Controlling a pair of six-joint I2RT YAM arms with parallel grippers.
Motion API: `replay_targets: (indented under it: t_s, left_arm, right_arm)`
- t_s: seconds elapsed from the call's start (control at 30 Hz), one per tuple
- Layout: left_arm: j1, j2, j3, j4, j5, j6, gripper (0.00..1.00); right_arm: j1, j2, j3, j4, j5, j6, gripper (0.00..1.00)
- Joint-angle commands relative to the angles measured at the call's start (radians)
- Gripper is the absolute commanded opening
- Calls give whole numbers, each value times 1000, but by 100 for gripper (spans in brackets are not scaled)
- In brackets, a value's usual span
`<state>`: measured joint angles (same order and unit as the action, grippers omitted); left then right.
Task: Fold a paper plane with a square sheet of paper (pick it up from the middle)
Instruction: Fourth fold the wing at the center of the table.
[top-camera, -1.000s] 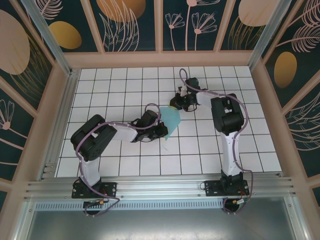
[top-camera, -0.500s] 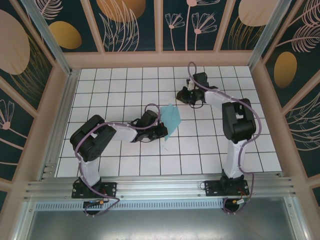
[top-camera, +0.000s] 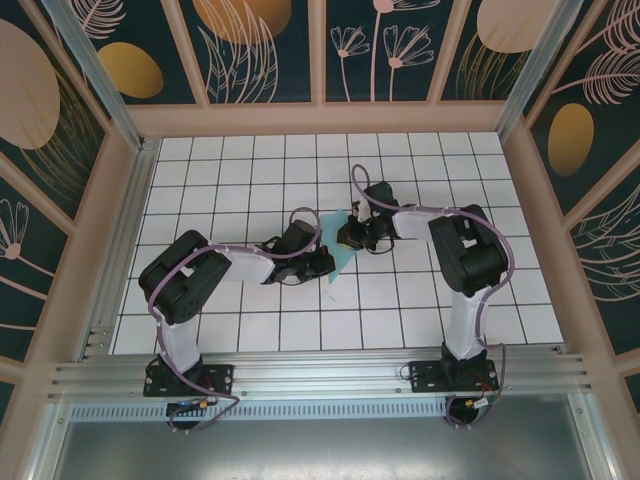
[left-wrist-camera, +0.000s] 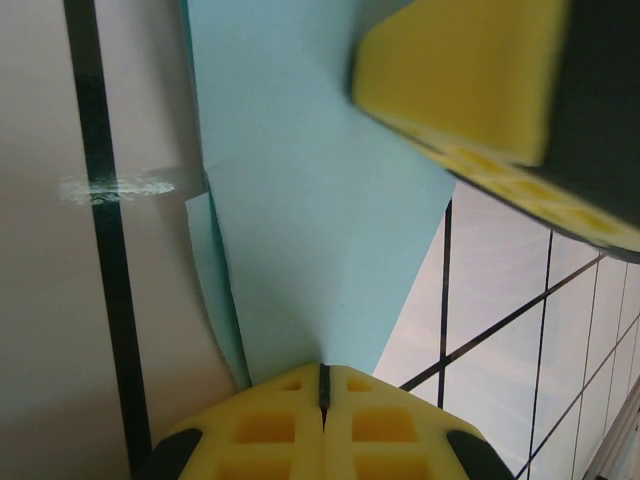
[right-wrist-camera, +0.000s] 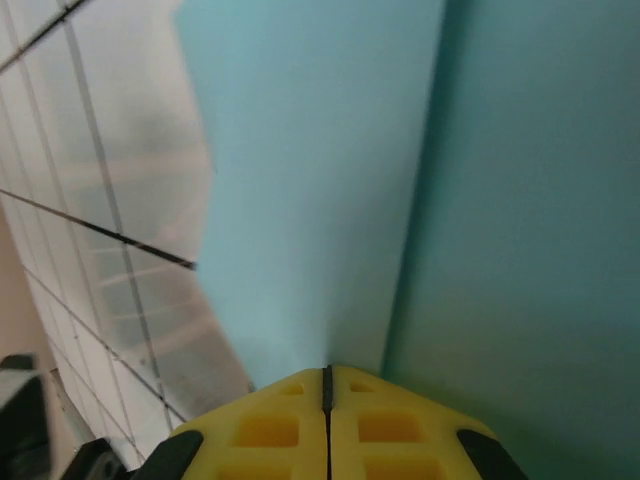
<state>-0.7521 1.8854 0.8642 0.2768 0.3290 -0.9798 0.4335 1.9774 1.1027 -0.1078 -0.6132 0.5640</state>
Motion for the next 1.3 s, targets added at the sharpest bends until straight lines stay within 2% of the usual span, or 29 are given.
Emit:
replay_targets:
  t_s: [0.0, 0.43, 0.7, 0.93, 1.1, 1.27]
  left_arm:
    - [-13, 44, -40, -221, -10, 30, 0]
    - [-28, -25, -61, -255, 125, 229, 1]
    - [-76, -14, -21, -278, 125, 222, 2]
    - [-97, -35, -72, -304, 114, 217, 1]
    - [-107, -105, -83, -304, 154, 284, 3]
    - [-96, -215, -66, -310, 100, 280, 10]
  right_arm:
    - [-2, 52, 36, 20, -26, 0, 8]
    - [-9, 117, 89, -76, 51, -4, 8]
    - [-4, 120, 92, -92, 78, 0, 8]
    - [-2, 124, 98, -92, 79, 5, 8]
    - [-2, 114, 108, -93, 72, 7, 8]
    - [1, 64, 141, -88, 30, 3, 10]
